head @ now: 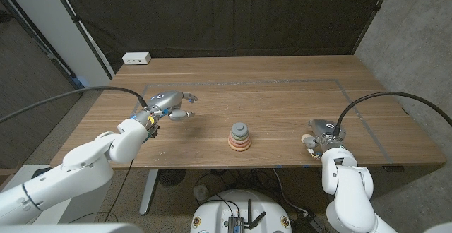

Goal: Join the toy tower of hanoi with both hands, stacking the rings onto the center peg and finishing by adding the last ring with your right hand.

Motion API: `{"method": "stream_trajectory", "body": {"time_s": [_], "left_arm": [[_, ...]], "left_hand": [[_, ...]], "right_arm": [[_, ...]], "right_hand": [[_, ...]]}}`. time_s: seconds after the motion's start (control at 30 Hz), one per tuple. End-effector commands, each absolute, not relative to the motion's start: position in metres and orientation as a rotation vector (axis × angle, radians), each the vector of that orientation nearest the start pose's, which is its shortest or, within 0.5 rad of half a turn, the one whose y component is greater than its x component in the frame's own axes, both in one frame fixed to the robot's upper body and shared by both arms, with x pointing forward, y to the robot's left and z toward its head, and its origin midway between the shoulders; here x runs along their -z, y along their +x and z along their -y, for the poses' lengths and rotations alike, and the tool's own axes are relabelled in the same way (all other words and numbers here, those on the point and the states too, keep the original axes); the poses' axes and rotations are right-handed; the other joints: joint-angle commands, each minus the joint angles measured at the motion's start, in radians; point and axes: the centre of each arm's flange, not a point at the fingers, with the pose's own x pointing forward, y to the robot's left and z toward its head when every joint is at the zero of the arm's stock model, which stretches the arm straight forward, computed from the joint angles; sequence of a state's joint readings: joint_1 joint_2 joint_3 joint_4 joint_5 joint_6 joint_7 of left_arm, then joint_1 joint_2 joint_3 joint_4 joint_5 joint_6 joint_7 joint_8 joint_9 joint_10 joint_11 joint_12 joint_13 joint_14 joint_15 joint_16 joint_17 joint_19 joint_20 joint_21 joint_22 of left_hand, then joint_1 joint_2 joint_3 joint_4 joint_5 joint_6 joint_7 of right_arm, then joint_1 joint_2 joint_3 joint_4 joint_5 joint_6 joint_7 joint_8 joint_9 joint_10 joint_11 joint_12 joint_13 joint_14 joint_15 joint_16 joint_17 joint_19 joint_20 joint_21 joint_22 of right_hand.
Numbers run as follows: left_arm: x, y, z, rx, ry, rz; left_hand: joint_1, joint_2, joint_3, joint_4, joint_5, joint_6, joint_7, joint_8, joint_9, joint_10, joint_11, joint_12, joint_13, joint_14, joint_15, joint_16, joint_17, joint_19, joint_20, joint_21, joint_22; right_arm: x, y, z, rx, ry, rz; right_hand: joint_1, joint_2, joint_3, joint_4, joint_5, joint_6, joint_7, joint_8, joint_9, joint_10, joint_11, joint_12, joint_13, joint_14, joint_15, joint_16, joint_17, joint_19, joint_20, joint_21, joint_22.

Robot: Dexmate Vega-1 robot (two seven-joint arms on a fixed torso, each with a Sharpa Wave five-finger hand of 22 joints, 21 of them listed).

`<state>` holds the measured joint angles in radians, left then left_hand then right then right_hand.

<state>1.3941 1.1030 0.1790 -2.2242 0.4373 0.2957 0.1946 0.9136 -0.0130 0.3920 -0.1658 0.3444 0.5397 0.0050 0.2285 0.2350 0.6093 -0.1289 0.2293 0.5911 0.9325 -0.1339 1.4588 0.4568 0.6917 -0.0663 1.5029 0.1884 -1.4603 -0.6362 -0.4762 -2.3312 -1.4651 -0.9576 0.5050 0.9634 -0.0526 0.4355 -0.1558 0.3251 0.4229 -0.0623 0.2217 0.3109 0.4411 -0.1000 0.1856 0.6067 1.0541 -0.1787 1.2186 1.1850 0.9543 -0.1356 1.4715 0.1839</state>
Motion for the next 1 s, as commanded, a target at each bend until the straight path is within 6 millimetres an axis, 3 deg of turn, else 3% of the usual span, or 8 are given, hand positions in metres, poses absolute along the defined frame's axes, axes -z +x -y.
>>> {"method": "stream_trajectory", "body": {"time_s": [0.03, 1.0], "left_arm": [[0.023, 0.473, -0.273, -0.077, 1.407, 0.663], [0.026, 0.474, -0.273, -0.056, 1.399, 0.651]], "left_hand": [[0.003, 0.006, 0.011, -0.001, 0.004, 0.008, -0.002, -0.003, 0.002, 0.005, -0.003, -0.002, 0.003, 0.01, -0.085, -0.001, 0.003, 0.006, -0.136, 0.009, 0.002], [0.005, 0.009, 0.016, 0.001, 0.008, 0.022, 0.0, -0.004, 0.005, 0.022, -0.001, -0.003, 0.005, 0.013, -0.085, 0.0, 0.005, 0.007, -0.135, 0.012, 0.002]], "right_arm": [[0.124, 0.442, 0.24, 0.351, -1.514, -0.056], [0.131, 0.453, 0.241, 0.308, -1.527, -0.134]], "right_hand": [[-0.006, 0.0, -0.005, 0.0, -0.002, -0.009, 0.005, 0.001, 0.003, -0.003, -0.003, 0.009, -0.001, -0.001, -0.041, -0.002, 0.003, -0.01, -0.081, -0.002, 0.003], [-0.009, -0.001, -0.02, -0.001, -0.013, -0.012, 0.0, 0.002, -0.001, 0.001, -0.001, 0.017, -0.004, -0.001, -0.042, -0.016, -0.007, -0.014, -0.081, -0.002, 0.002]]}}
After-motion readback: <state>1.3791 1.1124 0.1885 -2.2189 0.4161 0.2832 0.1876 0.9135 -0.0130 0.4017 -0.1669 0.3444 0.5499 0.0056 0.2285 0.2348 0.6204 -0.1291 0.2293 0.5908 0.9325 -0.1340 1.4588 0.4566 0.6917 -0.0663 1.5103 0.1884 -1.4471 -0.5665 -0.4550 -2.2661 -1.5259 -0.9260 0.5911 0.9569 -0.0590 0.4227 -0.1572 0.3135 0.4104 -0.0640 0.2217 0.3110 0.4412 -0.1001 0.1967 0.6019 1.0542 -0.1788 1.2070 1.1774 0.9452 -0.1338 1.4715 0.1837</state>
